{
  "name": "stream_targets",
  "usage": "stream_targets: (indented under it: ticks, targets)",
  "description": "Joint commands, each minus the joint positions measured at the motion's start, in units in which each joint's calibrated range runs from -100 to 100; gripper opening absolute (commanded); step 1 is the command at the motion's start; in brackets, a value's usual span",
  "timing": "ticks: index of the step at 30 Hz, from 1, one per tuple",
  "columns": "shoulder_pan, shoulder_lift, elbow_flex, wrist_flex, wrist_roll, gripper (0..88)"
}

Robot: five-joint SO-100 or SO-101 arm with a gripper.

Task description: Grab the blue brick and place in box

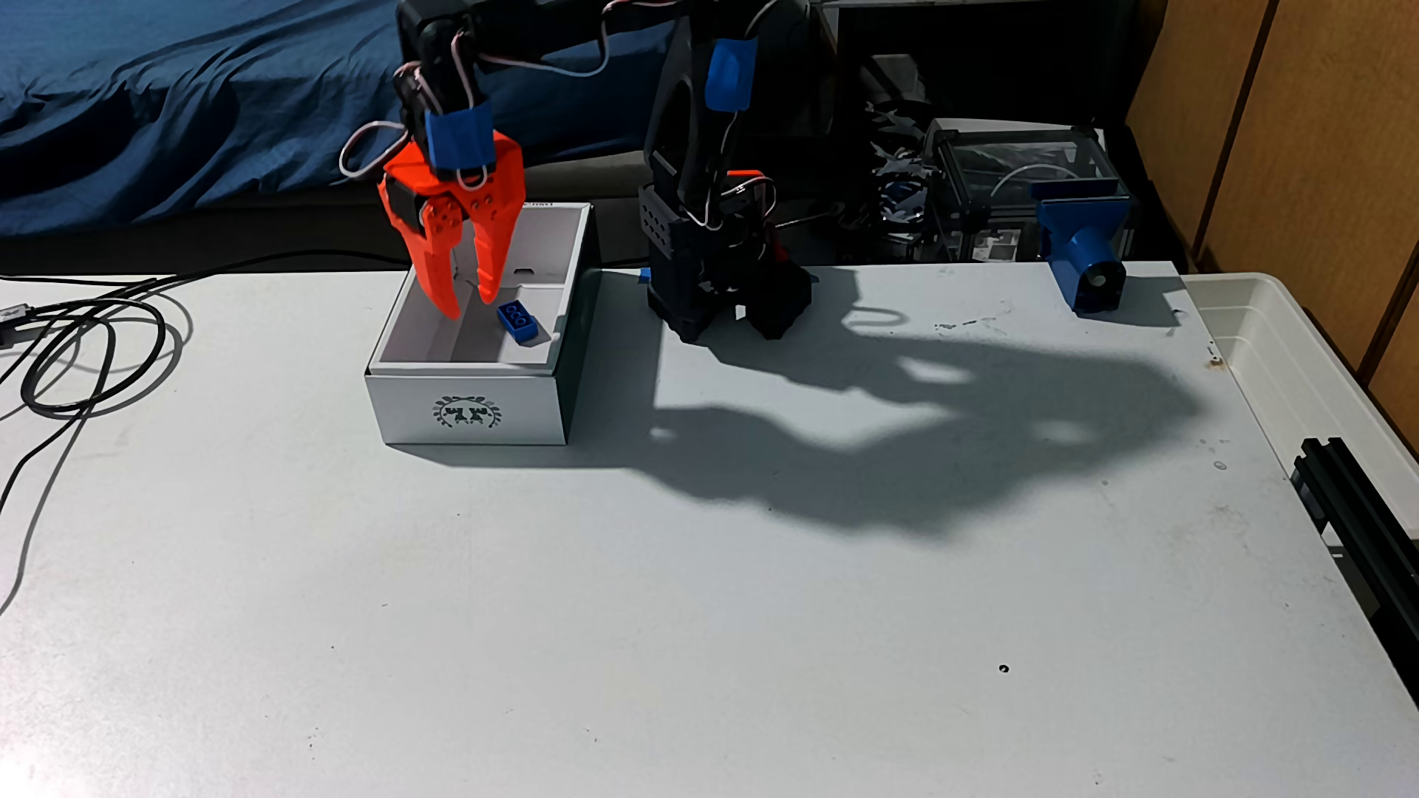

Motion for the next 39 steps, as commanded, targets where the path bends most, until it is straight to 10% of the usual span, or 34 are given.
stream_targets:
  ticks: [1,17,39]
  targets:
    - [0.5,-4.7,-0.4,1.0,0.3,9.6]
    - [-9.3,-30.3,3.7,-5.7,-5.5,9.5]
    - [-42.6,-59.2,56.1,-50.5,-13.9,9.7]
